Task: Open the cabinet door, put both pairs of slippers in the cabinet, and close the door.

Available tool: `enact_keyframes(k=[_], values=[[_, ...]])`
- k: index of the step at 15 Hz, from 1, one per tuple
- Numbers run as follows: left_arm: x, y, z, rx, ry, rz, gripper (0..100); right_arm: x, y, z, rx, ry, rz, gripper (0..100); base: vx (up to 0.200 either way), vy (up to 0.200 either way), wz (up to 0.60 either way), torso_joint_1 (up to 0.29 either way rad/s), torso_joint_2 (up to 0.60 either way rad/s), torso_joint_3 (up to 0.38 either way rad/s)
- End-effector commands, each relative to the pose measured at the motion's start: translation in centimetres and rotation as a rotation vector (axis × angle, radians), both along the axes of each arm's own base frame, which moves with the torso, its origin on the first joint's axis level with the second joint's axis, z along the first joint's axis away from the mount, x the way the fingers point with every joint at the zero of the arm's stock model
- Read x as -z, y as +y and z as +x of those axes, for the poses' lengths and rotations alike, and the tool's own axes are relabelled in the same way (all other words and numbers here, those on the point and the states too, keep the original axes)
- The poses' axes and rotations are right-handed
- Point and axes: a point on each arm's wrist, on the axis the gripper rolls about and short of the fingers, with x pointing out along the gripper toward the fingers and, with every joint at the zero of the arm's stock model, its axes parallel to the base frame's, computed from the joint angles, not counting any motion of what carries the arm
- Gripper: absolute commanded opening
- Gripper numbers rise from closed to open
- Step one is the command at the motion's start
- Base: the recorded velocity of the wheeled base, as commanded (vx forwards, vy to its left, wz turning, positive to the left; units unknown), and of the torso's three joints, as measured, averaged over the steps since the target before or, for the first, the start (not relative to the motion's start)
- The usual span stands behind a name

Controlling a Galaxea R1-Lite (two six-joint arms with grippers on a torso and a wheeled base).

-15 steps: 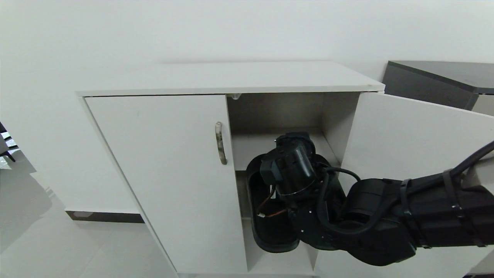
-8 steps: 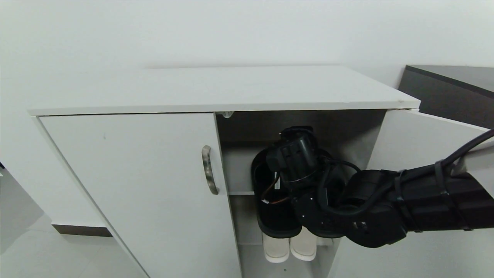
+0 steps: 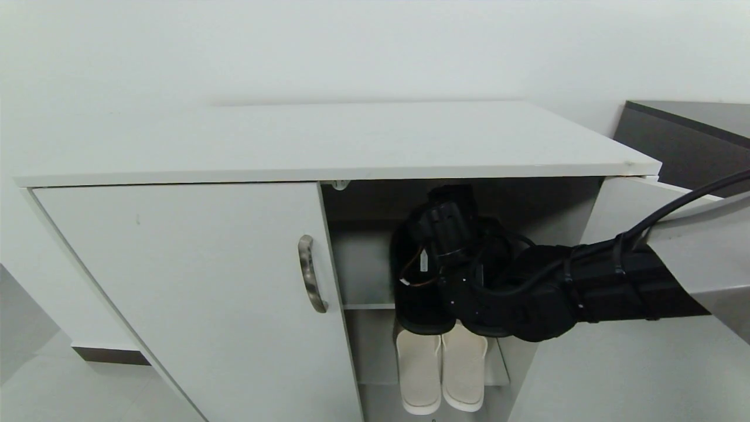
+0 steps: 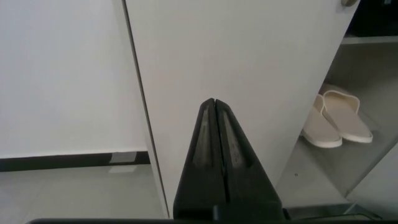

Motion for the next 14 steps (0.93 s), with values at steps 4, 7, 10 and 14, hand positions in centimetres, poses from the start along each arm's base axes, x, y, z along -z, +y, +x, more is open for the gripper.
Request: enact_keyframes(k=[4,7,10,14], values=[[0.0,0.0,0.0,0.0,0.001,0.0,0,0.7,1.3,2.6,0.008,-0.04,-0.01,0,0.0,0.0,0.0,0.0,0.0,0.0],[0.0,0.0,0.0,0.0,0.002,0.0,0,1.7,1.8,3.1,0.007,-0.031,-0.02,0,0.0,0.0,0.0,0.0,0.0,0.0],[0.0,0.0,0.0,0.0,0.001,0.0,0,1.4,2.2,3.4,-0.033,-0.032,0.004,0,0.0,0.0,0.0,0.0,0.0,0.0],[0.0,0.0,0.0,0.0,0.002,0.0,0,1.8,2.1,3.4,-0.029,-0.025,-0.003,100,0.0,0.0,0.0,0.0,0.0,0.0]])
